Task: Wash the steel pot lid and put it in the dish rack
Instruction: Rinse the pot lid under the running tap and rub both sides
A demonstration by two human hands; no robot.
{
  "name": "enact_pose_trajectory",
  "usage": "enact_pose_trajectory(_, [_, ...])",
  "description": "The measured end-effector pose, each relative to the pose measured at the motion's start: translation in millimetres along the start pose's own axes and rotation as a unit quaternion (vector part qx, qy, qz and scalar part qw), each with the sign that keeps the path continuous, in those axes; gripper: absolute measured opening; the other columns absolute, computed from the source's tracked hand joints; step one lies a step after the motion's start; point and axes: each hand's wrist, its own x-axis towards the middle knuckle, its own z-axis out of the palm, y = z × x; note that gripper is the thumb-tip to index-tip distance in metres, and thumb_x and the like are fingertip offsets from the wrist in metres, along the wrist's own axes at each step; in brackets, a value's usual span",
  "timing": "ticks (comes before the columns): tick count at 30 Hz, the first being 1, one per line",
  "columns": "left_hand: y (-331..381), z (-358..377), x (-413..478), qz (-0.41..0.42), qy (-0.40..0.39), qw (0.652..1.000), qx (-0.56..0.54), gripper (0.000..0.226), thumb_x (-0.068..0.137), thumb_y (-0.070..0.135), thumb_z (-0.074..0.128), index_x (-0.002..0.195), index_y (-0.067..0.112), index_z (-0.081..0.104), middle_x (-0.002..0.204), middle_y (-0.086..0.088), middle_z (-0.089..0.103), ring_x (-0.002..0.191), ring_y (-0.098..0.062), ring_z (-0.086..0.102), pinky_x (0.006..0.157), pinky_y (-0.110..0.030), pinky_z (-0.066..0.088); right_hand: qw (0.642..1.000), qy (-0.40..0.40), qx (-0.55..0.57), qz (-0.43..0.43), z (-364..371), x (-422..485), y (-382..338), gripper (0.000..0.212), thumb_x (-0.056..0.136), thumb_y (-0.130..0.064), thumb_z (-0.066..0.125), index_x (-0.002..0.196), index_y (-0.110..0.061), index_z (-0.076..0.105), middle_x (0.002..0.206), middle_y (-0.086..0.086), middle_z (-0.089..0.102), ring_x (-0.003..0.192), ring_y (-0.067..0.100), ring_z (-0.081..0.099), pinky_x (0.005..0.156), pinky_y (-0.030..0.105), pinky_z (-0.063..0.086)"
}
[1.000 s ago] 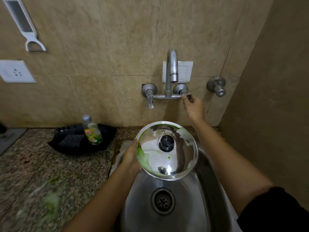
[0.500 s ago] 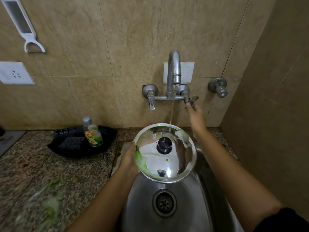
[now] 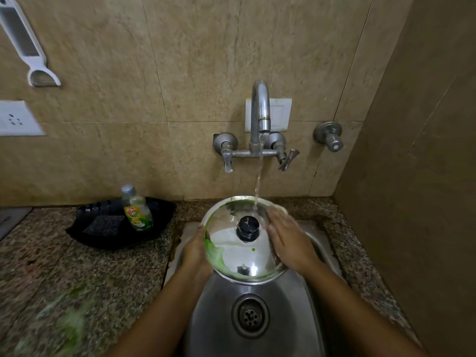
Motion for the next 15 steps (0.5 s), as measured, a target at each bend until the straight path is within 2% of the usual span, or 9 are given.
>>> enact_pose_trajectory(1, [-4,1,-1,-0.001,-0.004,1.0,0.011,0.034,0.101,0.033,0.037,0.092,0.013,0.063,0.069,-0.004,0.073,0.061,-0.021,0.065,0.058,-0.032,0.049,1.0,0.001,0.003,0.023,-1,6,1,0.049,0.103,-0.032,0.028,0.151,-0.02,0.024,0.158,-0.002,0.023,0.147,0.012,0.015,0.12,0.033,0.012])
enact_pose_trajectory(2, [-6,2,-3,-0.008,-0.007,1.0,0.02,0.035,0.1,0.033,0.038,0.087,0.013,0.063,0.068,-0.007,0.073,0.061,-0.021,0.066,0.055,-0.031,0.049,1.0,0.0,0.012,0.01,-2,11,-1,0.047,0.103,-0.028,0.029,0.149,-0.018,0.028,0.157,-0.001,0.027,0.146,0.013,0.018,0.12,0.034,0.014])
enact_pose_trajectory(5, [-4,1,-2,-0.02,-0.001,0.999,0.025,0.04,0.1,0.036,0.039,0.083,0.008,0.062,0.069,-0.01,0.071,0.069,-0.025,0.063,0.058,-0.033,0.047,0.993,-0.028,0.103,-0.051,-3,19,1,0.043,0.103,-0.021,0.033,0.145,-0.019,0.038,0.152,-0.002,0.037,0.143,0.012,0.027,0.12,0.034,0.018])
enact_pose_trajectory(8, [-4,4,-1,-0.021,-0.003,0.999,0.028,0.041,0.1,0.034,0.038,0.079,0.008,0.062,0.065,-0.008,0.069,0.068,-0.025,0.061,0.058,-0.035,0.046,0.989,-0.042,0.137,0.019,-6,20,16,0.041,0.104,-0.029,0.031,0.144,-0.027,0.04,0.152,-0.008,0.036,0.145,0.011,0.021,0.119,0.037,0.017])
enact_pose_trajectory(9, [-5,6,-2,-0.027,-0.008,0.999,0.031,0.041,0.1,0.034,0.038,0.081,0.008,0.062,0.068,-0.009,0.069,0.069,-0.025,0.062,0.057,-0.035,0.046,0.984,-0.053,0.164,0.042,-9,23,16,0.041,0.104,-0.031,0.03,0.143,-0.027,0.043,0.151,-0.008,0.038,0.145,0.011,0.021,0.118,0.034,0.016])
enact_pose_trajectory(11, [-8,12,-6,-0.037,-0.021,0.999,0.033,0.04,0.1,0.035,0.038,0.085,0.008,0.063,0.079,-0.011,0.07,0.071,-0.026,0.063,0.056,-0.036,0.047,0.97,-0.07,0.22,0.07,-16,33,6,0.04,0.104,-0.03,0.031,0.136,-0.021,0.052,0.146,-0.004,0.047,0.138,0.011,0.034,0.111,0.023,0.02])
enact_pose_trajectory(13, [-8,22,-7,-0.048,-0.027,0.998,0.043,0.038,0.099,0.034,0.041,0.092,0.004,0.064,0.089,-0.015,0.07,0.075,-0.027,0.064,0.057,-0.034,0.048,0.984,-0.084,0.142,0.064,-20,47,-11,0.038,0.103,-0.027,0.034,0.128,-0.012,0.058,0.136,0.004,0.056,0.126,0.016,0.048,0.105,0.022,0.028])
enact_pose_trajectory(15, [-9,35,-10,-0.062,-0.04,0.996,0.047,0.041,0.099,0.034,0.04,0.109,0.0,0.062,0.099,-0.018,0.067,0.084,-0.028,0.063,0.062,-0.034,0.049,0.995,-0.086,-0.034,0.037,-15,53,-32,0.04,0.1,-0.029,0.034,0.131,-0.009,0.051,0.138,0.011,0.053,0.126,0.025,0.048,0.107,0.034,0.034])
